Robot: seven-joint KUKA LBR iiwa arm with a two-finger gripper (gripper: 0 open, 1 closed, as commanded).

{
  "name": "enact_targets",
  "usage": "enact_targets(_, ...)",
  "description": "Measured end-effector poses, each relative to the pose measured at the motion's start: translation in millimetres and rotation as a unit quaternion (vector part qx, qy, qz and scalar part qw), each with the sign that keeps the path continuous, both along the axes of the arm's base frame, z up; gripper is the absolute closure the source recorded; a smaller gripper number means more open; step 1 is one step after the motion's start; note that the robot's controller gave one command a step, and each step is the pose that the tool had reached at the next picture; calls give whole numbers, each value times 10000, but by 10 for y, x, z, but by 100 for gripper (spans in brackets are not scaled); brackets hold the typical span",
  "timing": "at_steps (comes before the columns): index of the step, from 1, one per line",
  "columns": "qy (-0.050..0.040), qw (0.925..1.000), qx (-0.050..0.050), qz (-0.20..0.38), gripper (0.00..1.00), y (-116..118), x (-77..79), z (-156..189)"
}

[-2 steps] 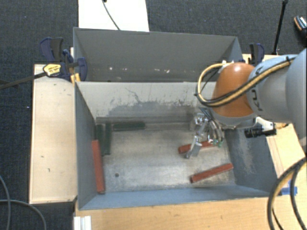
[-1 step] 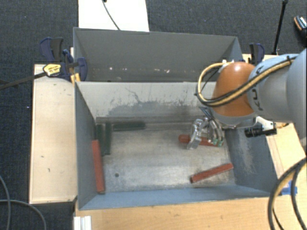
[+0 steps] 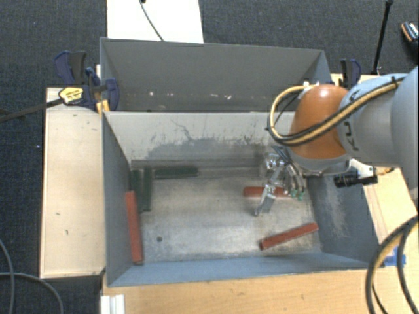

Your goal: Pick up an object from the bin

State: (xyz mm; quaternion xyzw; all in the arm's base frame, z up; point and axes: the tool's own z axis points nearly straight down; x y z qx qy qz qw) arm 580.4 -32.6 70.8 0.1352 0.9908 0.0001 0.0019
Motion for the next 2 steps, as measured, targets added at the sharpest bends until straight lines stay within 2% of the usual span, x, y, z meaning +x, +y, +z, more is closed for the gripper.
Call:
enact_targets(1,1,10000,-1,3,100,0,-1,1)
enact_targets(2,-39,10000,2,-4,100,-45,15,1737)
